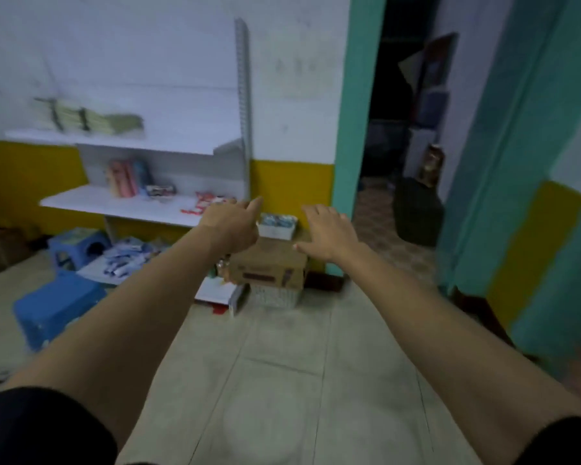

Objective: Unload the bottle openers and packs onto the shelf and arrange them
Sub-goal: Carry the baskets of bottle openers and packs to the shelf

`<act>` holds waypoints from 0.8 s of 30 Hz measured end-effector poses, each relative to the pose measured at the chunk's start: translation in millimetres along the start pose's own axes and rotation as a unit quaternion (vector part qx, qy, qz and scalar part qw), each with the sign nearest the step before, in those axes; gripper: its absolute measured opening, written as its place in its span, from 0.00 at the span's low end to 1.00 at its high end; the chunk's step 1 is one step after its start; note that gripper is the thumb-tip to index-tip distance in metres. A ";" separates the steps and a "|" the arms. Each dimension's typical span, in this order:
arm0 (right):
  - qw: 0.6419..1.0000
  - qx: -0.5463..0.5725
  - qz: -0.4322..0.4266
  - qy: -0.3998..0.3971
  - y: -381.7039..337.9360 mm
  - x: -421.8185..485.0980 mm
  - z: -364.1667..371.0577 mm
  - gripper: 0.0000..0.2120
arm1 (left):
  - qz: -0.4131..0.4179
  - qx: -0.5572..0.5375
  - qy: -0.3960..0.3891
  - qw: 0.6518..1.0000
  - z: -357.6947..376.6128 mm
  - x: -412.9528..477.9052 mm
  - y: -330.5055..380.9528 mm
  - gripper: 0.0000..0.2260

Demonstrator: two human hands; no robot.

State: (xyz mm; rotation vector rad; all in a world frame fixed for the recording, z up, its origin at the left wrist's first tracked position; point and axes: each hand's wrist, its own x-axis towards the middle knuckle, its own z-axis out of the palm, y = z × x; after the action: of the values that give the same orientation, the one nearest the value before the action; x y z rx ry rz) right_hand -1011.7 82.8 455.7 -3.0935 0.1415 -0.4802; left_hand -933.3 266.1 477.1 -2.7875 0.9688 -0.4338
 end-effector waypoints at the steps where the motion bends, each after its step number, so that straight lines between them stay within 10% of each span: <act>1: 1.000 -0.003 -0.016 0.004 5.2 24.2 -3.8 0.37 | -0.010 0.011 0.003 1.000 -3.1 16.7 -6.6 0.32; 24: 0.994 -0.045 -0.018 0.100 123.9 522.6 79.9 0.34 | -0.016 0.067 0.083 0.994 81.5 486.9 -173.1 0.31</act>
State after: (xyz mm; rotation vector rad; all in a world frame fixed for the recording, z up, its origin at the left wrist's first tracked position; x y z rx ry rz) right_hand -502.5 -88.3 534.7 -3.1324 0.1105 -0.8082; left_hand -442.3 100.2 548.4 -2.6835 0.8908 -0.7174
